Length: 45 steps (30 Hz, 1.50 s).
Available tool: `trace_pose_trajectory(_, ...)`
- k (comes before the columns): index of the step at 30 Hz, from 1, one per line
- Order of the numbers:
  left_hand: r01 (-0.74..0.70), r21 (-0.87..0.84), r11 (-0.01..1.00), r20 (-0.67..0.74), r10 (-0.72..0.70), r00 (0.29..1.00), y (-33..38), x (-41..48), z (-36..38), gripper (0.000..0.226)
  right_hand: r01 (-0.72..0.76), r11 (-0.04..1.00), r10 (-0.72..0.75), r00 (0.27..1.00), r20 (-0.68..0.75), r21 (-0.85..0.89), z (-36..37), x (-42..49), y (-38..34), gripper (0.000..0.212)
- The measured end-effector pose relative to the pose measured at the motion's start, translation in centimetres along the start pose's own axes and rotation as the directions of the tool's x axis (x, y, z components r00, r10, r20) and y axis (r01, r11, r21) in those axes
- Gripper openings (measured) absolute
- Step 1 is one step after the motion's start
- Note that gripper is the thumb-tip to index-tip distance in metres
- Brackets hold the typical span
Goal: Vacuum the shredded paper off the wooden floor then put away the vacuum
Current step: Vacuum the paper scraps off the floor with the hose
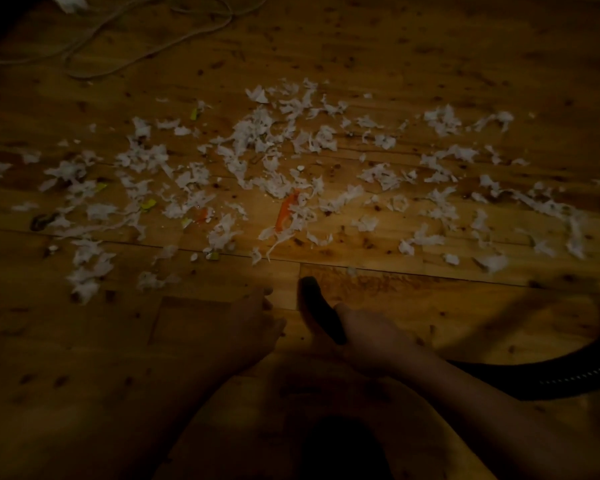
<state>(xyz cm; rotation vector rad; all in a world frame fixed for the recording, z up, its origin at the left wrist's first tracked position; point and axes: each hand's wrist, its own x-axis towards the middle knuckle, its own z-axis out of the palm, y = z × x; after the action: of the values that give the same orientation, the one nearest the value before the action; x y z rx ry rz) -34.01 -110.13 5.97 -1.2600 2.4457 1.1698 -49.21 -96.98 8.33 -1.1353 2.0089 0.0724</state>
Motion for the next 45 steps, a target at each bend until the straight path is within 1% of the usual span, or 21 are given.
trace_pose_trajectory(3,-0.018,0.013,1.000,-0.022,0.018,1.000,0.3,0.8,-0.6,0.056,-0.031,0.998,0.030,0.999,-0.023,-0.047,0.1,-0.4,0.9,0.043)
trace_pose_trajectory(7,-0.069,0.003,0.998,-0.029,0.069,0.997,1.0,1.6,-0.7,0.053,-0.110,0.993,0.106,0.989,-0.103,-0.035,0.0,-1.4,2.4,0.034)
trace_pose_trajectory(10,-0.064,-0.032,0.997,-0.012,0.064,0.998,1.5,1.6,0.3,0.054,-0.156,0.985,0.146,0.981,-0.131,-0.075,-0.1,-1.7,3.3,0.035)
trace_pose_trajectory(12,-0.068,-0.046,0.997,-0.014,0.068,0.998,1.8,1.8,0.5,0.054,-0.165,0.983,0.154,0.980,-0.123,-0.080,-0.1,-1.8,3.5,0.036)
trace_pose_trajectory(15,-0.059,-0.043,0.997,-0.029,0.058,0.998,1.5,2.4,0.2,0.054,-0.121,0.990,0.115,0.989,-0.091,-0.070,0.2,-1.6,2.9,0.038)
trace_pose_trajectory(19,-0.034,-0.063,0.997,-0.102,0.028,0.994,0.5,2.6,-0.6,0.055,-0.039,0.997,0.036,0.999,-0.040,-0.063,0.0,0.0,1.4,0.040)
trace_pose_trajectory(21,-0.020,-0.077,0.997,-0.114,0.012,0.993,0.0,2.5,-1.0,0.055,-0.001,0.999,0.000,1.000,-0.022,-0.050,-0.6,0.9,0.6,0.040)
trace_pose_trajectory(25,0.011,-0.095,0.995,-0.151,-0.025,0.988,-1.5,1.8,-1.6,0.053,0.060,0.998,-0.059,0.998,-0.034,0.031,-1.0,2.5,-0.9,0.030)
trace_pose_trajectory(27,0.017,-0.100,0.995,-0.172,-0.034,0.984,-2.3,1.2,-1.6,0.052,0.091,0.994,-0.090,0.996,-0.024,0.068,-1.1,3.2,-1.6,0.034)
trace_pose_trajectory(30,0.083,-0.092,0.992,-0.147,-0.096,0.985,-3.4,-0.3,-1.9,0.055,0.126,0.990,-0.127,0.992,0.006,0.063,-1.4,4.0,-3.2,0.041)
trace_pose_trajectory(33,0.118,-0.147,0.982,-0.122,-0.136,0.983,-4.5,-1.4,-2.0,0.058,0.139,0.989,-0.141,0.989,0.040,0.042,-1.5,4.6,-4.6,0.034)
trace_pose_trajectory(35,0.121,-0.116,0.986,-0.138,-0.137,0.981,-5.0,-2.1,-2.6,0.058,0.143,0.990,-0.143,0.988,0.055,-0.005,-1.6,4.8,-5.5,0.031)
trace_pose_trajectory(38,0.104,-0.046,0.994,-0.153,-0.110,0.982,-5.1,-2.2,-3.5,0.059,0.126,0.992,-0.127,0.984,0.128,0.020,-1.9,5.0,-6.1,0.030)
trace_pose_trajectory(41,0.106,0.028,0.994,-0.185,-0.099,0.978,-4.7,-2.0,-4.8,0.058,0.143,0.989,-0.145,0.969,0.200,0.024,-2.3,4.9,-7.1,0.029)
trace_pose_trajectory(43,0.105,0.071,0.992,-0.196,-0.089,0.977,-4.4,-2.0,-5.4,0.057,0.156,0.988,-0.156,0.965,0.209,0.017,-2.4,4.8,-7.8,0.031)
trace_pose_trajectory(45,0.098,0.116,0.989,-0.222,-0.070,0.973,-4.1,-2.2,-5.7,0.054,0.161,0.985,-0.170,0.966,0.193,0.061,-2.4,5.0,-8.4,0.030)
